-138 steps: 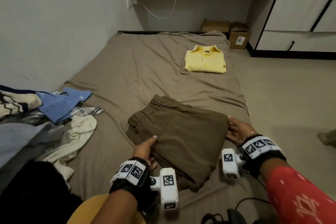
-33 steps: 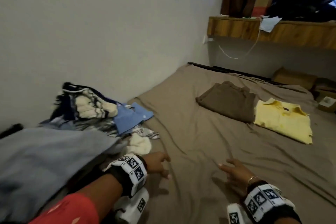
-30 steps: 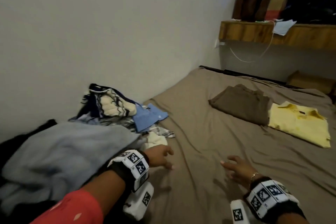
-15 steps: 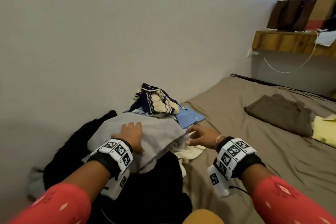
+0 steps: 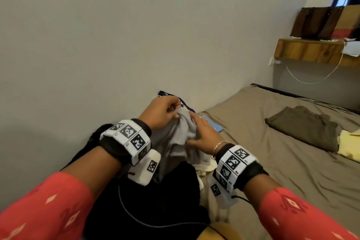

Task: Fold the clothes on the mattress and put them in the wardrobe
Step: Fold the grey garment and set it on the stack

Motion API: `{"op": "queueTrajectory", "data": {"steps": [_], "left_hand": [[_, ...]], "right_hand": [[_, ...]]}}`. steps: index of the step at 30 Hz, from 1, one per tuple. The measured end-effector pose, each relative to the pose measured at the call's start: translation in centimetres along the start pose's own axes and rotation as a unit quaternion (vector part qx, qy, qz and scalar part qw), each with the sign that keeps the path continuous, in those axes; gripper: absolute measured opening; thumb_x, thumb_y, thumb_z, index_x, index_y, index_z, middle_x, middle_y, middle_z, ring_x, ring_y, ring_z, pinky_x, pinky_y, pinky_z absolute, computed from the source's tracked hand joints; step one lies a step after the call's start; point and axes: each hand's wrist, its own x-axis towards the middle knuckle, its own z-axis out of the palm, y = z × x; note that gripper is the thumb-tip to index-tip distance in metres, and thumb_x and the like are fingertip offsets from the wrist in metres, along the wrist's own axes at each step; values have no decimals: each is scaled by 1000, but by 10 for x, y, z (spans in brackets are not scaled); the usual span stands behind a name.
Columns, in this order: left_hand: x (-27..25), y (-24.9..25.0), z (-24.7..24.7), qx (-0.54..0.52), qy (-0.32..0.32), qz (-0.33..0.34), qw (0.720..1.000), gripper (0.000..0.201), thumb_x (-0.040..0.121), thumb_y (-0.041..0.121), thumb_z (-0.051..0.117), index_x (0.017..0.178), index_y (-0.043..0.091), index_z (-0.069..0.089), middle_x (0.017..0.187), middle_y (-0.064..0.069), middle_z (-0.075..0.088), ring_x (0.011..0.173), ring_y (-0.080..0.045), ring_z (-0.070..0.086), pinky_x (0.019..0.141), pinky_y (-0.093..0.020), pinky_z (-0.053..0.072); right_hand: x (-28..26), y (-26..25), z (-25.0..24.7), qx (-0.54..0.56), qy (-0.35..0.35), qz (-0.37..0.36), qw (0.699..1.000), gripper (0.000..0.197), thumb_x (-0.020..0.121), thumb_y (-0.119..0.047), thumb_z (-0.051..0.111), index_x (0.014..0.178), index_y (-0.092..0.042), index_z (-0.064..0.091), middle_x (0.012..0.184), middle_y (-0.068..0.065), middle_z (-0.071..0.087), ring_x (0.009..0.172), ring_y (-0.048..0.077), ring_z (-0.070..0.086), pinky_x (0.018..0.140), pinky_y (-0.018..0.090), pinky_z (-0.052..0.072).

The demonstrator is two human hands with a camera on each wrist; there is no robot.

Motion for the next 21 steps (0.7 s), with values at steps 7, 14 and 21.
{"op": "queueTrajectory", "data": {"steps": [7, 14, 21], "left_hand": [[21, 30, -19, -107, 60, 88, 989, 14, 80, 16, 67, 81, 22, 54, 80, 10, 56, 75, -6, 54, 75, -20, 44], [9, 48, -15, -176, 26, 23, 984, 89, 49, 82, 54, 119, 29, 39, 107, 18, 52, 94, 11, 50, 74, -8, 40], [11, 43, 0, -164, -93, -46, 981, 117, 22, 75, 75, 119, 23, 37, 110, 8, 58, 100, -8, 59, 86, -27, 50]], "right_hand": [[5, -27, -83, 23, 236, -36, 971, 44, 64, -17, 34, 94, -8, 65, 98, 18, 67, 93, 27, 60, 72, 29, 39], [15, -52, -202, 125, 312, -38, 941, 21, 66, -3, 40, 53, -19, 45, 58, -3, 45, 72, 17, 48, 68, 32, 36], [-14, -63, -304, 150, 410, -43, 899, 15, 58, -3, 39, 57, -14, 49, 68, 8, 49, 75, 18, 48, 65, 34, 41]]}}
